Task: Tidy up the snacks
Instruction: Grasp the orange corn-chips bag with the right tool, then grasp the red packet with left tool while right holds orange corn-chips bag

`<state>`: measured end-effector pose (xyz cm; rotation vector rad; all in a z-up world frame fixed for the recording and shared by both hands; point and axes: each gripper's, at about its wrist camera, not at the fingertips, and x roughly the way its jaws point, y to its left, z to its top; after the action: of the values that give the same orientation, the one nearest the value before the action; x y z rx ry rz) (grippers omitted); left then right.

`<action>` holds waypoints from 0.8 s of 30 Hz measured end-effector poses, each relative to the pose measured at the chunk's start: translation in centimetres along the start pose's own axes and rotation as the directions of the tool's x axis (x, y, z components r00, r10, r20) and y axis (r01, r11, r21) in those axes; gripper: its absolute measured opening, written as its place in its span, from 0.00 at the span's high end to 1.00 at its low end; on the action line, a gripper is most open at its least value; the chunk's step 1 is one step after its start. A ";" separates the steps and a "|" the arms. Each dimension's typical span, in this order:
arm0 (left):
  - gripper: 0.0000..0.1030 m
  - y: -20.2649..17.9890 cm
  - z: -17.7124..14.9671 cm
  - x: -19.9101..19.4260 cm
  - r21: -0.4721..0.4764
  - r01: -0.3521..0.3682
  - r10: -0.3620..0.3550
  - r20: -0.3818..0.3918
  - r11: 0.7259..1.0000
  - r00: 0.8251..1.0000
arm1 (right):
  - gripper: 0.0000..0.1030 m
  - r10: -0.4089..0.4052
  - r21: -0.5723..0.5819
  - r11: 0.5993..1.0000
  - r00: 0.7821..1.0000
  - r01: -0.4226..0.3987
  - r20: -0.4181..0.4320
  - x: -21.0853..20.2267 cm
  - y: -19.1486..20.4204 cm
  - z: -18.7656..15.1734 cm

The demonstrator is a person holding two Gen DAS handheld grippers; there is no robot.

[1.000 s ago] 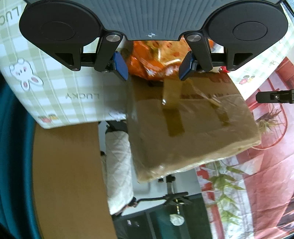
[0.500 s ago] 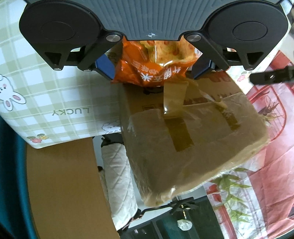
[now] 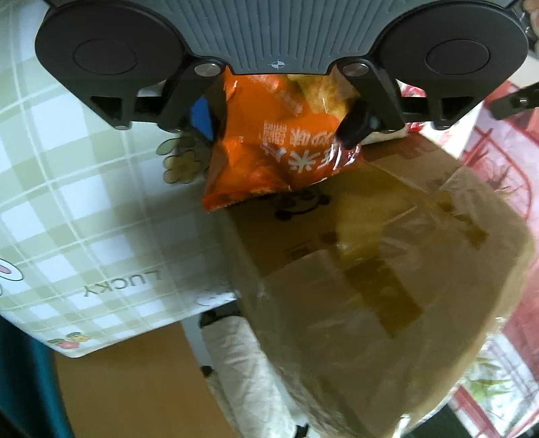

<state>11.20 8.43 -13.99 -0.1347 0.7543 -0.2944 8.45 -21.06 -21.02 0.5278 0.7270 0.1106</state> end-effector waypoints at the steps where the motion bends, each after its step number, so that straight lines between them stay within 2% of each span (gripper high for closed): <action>1: 0.35 0.0 -0.2 0.1 -0.003 0.007 -0.007 -0.004 1.000 1.000 | 0.39 0.003 -0.010 1.000 1.000 -0.003 0.005 -0.2 0.1 -0.1; 7: 0.37 0.2 -1.7 0.3 -0.001 0.042 -0.042 -0.033 0.999 0.999 | 0.48 0.031 -0.010 1.000 0.997 -0.030 0.064 -2.7 -0.2 -1.0; 9: 0.44 0.2 -2.1 0.5 0.007 0.051 -0.050 -0.048 0.999 0.998 | 0.50 0.018 0.009 1.000 0.996 -0.019 0.090 -3.4 -0.8 -1.0; 13: 0.45 0.4 -2.7 0.8 0.021 0.042 -0.040 -0.057 0.999 0.998 | 0.50 -0.005 0.051 0.999 0.992 -0.001 0.125 -4.7 -1.7 -0.8; 16: 0.45 1.2 -2.2 1.4 0.012 0.015 -0.014 -0.044 1.000 0.999 | 0.50 -0.013 0.062 0.998 0.989 0.004 0.148 -5.2 -2.1 -0.5; 20: 0.45 2.5 -0.7 3.0 0.001 -0.069 0.069 -0.028 0.998 0.997 | 0.50 -0.011 0.062 0.998 0.988 0.001 0.157 -5.4 -2.0 -0.2; 24: 0.45 3.7 0.2 5.5 0.001 -0.105 0.105 -0.056 0.994 0.993 | 0.50 -0.007 0.056 0.998 0.989 -0.001 0.147 -5.2 -2.2 -0.2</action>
<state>15.93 10.21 -18.32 -0.0884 0.8143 -0.1978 4.24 -24.30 -19.04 0.5818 0.5880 0.0484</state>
